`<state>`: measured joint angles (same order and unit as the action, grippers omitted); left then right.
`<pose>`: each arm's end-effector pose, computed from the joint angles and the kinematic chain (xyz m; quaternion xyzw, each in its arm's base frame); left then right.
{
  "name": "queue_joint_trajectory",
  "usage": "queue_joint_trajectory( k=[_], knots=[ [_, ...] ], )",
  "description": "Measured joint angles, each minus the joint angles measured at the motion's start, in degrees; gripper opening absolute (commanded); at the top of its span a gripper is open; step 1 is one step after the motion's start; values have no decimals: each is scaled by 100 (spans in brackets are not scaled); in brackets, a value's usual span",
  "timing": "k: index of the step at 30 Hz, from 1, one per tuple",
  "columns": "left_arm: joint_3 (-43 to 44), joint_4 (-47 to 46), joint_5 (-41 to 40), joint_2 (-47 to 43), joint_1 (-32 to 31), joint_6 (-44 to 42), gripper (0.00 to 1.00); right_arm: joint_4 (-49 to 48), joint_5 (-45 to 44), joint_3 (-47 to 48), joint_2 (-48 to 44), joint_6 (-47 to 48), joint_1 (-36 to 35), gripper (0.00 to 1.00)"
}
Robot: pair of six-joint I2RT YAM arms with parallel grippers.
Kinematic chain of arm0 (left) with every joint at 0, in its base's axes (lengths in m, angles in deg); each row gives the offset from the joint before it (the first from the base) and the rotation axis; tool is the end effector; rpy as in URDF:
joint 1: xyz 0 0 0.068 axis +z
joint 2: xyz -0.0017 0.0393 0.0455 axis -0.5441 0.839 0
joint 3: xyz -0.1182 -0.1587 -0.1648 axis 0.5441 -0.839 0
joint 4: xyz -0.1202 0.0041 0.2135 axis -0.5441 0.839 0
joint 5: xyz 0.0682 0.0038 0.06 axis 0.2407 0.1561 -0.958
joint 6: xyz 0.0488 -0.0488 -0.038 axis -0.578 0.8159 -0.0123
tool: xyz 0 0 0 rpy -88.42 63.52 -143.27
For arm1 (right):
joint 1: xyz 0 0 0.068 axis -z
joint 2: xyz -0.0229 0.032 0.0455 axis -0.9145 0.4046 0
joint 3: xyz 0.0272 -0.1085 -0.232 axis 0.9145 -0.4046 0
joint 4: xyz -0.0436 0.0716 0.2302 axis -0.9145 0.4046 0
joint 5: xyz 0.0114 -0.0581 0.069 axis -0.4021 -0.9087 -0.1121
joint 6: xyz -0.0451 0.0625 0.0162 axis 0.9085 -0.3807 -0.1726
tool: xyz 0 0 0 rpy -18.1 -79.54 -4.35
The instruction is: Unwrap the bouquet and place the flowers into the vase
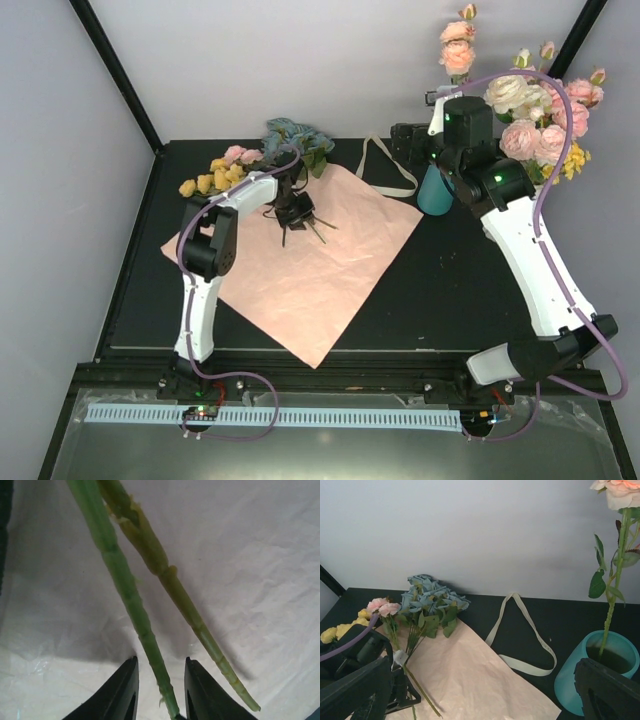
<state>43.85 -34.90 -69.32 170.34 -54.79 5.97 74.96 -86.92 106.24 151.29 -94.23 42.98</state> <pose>0.4019 -0.1837 0.1260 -0.2106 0.9562 -0.2031 0.0145 0.2900 0.1152 0.4317 -0.0334 0.8351 0.1265 0.5343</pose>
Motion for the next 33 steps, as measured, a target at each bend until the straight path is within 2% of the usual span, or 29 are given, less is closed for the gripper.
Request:
queue_joint_trajectory(
  k=[2,4,5,14,20,27,33],
  knots=[
    [0,-42,20,50,0,13,21,-2,0,0,-11,7,0,100],
    [0,-57,44,79,0,39,4,-2,-2,0,-26,22,0,100],
    [-2,-63,66,83,0,70,2,-4,-2,0,-35,24,0,100],
    [-2,-79,0,-9,0,81,2,-13,7,0,-44,24,0,100],
    [-2,131,-262,-780,11,-61,2,-46,107,2,-39,22,0,100],
    [-251,26,-640,-2037,35,-979,2,-98,299,111,157,-17,0,100],
    [-1327,-444,-748,-2951,37,-2020,2,-155,514,170,376,-90,0,100]
  ],
)
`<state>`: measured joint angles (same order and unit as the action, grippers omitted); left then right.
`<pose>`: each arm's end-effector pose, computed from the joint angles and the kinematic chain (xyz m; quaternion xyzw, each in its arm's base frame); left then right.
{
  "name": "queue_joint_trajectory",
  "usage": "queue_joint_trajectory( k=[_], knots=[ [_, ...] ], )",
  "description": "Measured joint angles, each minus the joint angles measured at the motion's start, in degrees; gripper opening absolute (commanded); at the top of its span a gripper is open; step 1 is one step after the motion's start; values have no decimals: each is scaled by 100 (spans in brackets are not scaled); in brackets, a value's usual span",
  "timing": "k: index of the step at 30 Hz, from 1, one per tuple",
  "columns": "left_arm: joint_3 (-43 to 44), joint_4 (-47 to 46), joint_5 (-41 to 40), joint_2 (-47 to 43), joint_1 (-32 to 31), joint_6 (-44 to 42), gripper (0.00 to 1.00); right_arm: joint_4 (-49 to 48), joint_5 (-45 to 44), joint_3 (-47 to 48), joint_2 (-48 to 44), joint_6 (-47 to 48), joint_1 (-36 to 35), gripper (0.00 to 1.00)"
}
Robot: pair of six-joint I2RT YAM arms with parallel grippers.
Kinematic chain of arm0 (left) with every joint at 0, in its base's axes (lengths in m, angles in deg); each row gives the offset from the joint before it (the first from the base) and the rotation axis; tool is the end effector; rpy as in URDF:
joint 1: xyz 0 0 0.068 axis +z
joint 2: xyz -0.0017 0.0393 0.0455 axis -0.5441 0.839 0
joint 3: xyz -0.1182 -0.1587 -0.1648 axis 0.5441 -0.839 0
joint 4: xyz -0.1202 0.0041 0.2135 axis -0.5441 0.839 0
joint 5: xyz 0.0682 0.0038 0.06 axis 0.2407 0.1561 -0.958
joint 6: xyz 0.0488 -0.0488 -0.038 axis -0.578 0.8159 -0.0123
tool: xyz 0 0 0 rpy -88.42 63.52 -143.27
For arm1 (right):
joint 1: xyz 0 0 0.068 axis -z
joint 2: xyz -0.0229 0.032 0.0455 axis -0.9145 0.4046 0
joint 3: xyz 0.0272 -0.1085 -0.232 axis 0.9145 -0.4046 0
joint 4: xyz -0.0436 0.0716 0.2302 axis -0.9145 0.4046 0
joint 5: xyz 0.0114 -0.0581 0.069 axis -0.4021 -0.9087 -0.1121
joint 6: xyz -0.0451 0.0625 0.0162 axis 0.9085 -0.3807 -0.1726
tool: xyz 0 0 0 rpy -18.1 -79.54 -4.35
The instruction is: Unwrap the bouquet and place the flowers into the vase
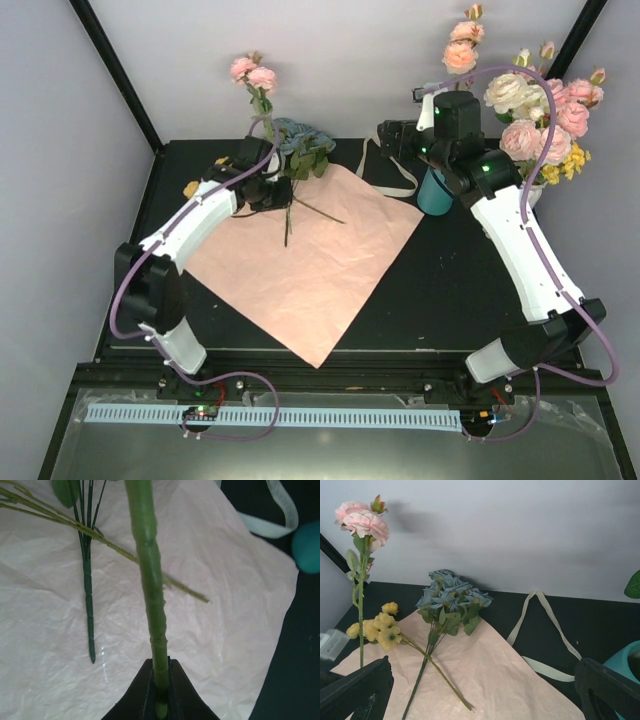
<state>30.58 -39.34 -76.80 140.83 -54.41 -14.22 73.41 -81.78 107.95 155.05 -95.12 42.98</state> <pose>0.3455 -0.1493 0.2631 -0.0330 0.9474 -0.2107 0.2387 0.3066 0.1288 0.4250 -0.0517 0.8374 0.1652 0.5185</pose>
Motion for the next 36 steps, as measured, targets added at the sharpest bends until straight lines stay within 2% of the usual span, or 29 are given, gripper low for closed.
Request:
queue_joint_trajectory(
  k=[6,13,18,25,33,36],
  knots=[
    [-940,-538,170,-719,0,-981,2,-136,297,127,168,-42,0,100],
    [-2026,-1408,610,-1810,0,-1971,2,-603,1502,72,363,-365,0,100],
    [-2153,-1659,1196,-2087,-42,-2564,2,-1176,2594,-133,476,-789,0,93],
    [-2155,-1753,1784,-2098,-385,-2949,2,-1818,3576,-138,756,-1185,0,86],
    [-2057,-1751,2048,-2009,-857,-3163,2,-2131,3928,168,1021,-1375,-2,68],
    [-2000,-1744,2059,-1963,-986,-3233,2,-2201,3963,284,1080,-1390,-2,54]
  ],
)
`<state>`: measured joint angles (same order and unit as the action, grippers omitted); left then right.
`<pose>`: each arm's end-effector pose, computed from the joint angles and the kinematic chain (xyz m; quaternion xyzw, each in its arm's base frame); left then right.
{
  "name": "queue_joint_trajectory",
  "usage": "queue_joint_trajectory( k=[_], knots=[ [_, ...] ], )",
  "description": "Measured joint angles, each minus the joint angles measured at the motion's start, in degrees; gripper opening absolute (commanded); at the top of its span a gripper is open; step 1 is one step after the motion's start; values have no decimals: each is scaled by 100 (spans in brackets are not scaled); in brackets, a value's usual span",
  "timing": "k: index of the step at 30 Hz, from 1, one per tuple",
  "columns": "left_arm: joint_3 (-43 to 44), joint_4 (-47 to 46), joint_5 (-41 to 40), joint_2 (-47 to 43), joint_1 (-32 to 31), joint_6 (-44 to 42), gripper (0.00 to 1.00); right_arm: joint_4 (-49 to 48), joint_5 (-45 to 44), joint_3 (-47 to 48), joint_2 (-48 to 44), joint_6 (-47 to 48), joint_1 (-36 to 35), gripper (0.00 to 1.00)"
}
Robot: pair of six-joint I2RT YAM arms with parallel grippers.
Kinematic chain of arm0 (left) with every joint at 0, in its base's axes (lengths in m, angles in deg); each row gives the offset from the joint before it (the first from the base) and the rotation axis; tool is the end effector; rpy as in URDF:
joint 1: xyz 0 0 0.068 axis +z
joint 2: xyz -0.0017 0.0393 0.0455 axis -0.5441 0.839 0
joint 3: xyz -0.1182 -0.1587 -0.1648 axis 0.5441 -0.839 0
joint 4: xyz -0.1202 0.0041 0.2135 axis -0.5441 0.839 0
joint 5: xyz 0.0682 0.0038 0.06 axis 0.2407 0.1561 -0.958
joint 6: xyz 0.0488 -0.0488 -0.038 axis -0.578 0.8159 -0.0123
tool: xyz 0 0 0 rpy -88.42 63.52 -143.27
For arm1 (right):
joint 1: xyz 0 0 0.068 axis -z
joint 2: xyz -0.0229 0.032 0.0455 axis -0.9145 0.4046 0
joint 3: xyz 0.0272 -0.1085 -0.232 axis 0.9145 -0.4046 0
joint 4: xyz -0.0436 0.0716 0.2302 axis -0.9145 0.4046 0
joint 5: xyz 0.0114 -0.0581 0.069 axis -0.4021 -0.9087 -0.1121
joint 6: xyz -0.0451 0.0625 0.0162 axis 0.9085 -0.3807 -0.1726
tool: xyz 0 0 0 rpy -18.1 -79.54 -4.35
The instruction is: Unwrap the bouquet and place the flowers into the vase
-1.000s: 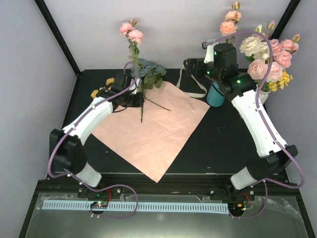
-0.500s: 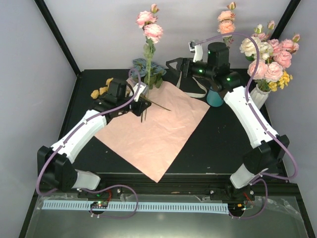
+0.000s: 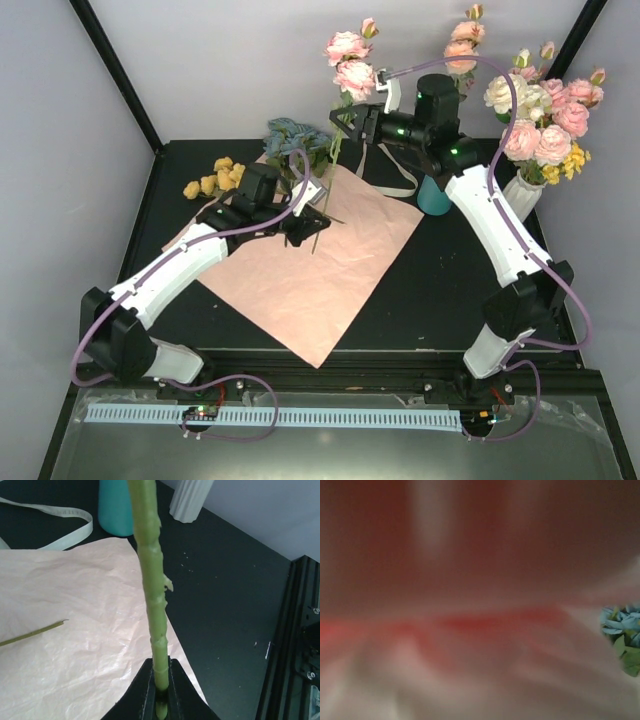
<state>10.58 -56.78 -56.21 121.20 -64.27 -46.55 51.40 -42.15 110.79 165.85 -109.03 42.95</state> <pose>0.2505 -0.1935 0.2950 0.3720 0.7872 -0.3379 0.3575 0.3425 0.1918 0.4305 -0.1724 0.7342 0.4899 0.4373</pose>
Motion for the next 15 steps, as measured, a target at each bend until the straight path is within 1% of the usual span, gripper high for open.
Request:
queue_joint_trajectory(
  k=[3,10,11,12,14,15],
  knots=[
    [26,-4,-4,31,-90,-55,2,-44,42,52,15,-44,0,39],
    [26,-2,-92,81,-146,-66,2,-55,87,105,15,-76,-4,14],
    [26,-4,-120,81,-144,-66,2,-57,85,105,15,-101,-4,7],
    [26,-4,-133,81,-146,-59,2,-63,83,105,15,-105,-4,2],
    [26,-7,-142,87,-146,-42,2,-66,87,105,13,-118,-4,2],
    [26,-9,-144,103,-146,-31,10,-59,87,105,13,-120,-4,2]
  ],
)
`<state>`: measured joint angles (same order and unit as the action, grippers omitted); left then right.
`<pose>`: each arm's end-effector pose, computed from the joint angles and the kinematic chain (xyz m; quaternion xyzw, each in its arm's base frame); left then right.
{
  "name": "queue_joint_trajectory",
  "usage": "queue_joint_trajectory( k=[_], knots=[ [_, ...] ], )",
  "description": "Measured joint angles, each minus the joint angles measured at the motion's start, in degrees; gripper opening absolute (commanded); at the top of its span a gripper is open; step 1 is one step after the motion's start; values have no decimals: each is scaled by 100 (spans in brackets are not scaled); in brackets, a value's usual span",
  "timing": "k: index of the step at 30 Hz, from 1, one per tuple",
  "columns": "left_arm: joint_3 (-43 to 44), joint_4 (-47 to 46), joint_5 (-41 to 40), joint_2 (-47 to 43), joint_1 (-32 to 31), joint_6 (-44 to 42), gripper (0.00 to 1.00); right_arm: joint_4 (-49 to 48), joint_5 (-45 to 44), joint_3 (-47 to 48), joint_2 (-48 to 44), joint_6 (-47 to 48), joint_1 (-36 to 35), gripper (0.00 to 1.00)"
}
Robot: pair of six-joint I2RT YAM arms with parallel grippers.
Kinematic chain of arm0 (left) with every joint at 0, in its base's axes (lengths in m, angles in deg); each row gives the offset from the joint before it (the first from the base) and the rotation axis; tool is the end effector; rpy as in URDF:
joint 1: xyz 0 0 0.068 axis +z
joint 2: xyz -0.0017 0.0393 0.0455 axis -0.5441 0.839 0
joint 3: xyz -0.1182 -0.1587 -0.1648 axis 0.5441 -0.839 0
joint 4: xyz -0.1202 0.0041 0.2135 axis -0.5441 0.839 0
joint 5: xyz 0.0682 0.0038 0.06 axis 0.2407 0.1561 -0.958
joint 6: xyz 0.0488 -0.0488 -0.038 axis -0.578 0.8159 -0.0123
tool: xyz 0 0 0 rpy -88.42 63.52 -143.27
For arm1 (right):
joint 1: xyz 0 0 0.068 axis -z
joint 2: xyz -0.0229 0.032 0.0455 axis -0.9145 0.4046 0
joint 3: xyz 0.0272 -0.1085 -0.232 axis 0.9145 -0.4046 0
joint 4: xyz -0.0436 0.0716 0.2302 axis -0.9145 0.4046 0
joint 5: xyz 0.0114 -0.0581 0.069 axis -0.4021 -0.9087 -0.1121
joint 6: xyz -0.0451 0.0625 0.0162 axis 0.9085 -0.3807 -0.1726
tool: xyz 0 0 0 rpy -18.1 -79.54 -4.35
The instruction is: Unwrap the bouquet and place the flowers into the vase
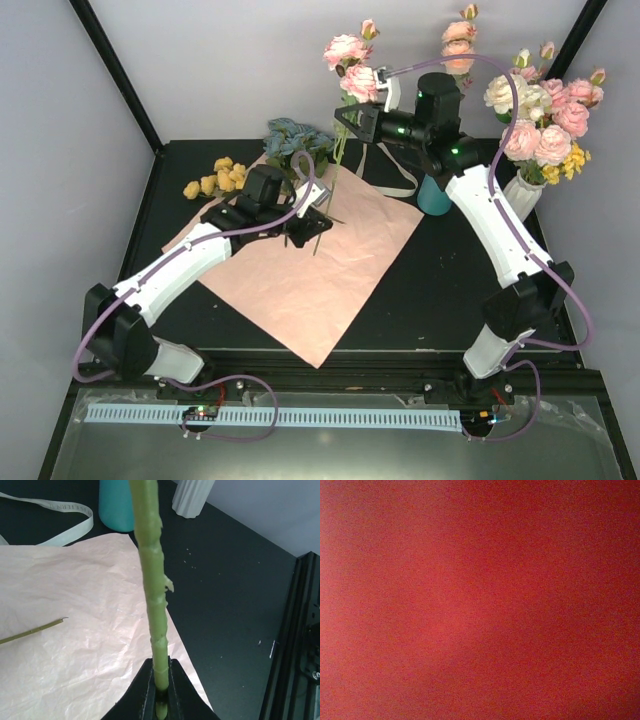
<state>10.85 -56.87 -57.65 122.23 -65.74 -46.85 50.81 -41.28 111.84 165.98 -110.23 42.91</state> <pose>0.2499 -0.2010 0.2910 0.3794 0.7886 -0.3308 0.3531 0.3411 0.1924 0.4373 -0.1734 0.7264 0.5005 0.4378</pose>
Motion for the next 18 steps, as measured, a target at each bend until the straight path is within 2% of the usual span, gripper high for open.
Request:
queue_joint_trajectory(
  k=[1,2,3,4,5,12,18],
  knots=[
    [0,-11,-4,17,0,9,20,11,0,0,-4,4,0,2],
    [0,-24,-13,42,0,20,37,26,-4,0,-9,13,-4,2],
    [0,-39,-37,59,0,33,55,35,-9,0,-13,33,-7,2],
    [4,-39,-74,76,0,61,81,46,-22,0,-22,55,-4,2],
    [11,-35,-149,92,-2,118,97,68,-48,0,-39,90,-4,2],
    [236,-42,-802,111,-9,376,99,579,-726,39,-358,726,-4,2],
    [286,-37,-2092,-59,-9,741,99,1235,-2190,586,-492,1569,59,2]
  ],
)
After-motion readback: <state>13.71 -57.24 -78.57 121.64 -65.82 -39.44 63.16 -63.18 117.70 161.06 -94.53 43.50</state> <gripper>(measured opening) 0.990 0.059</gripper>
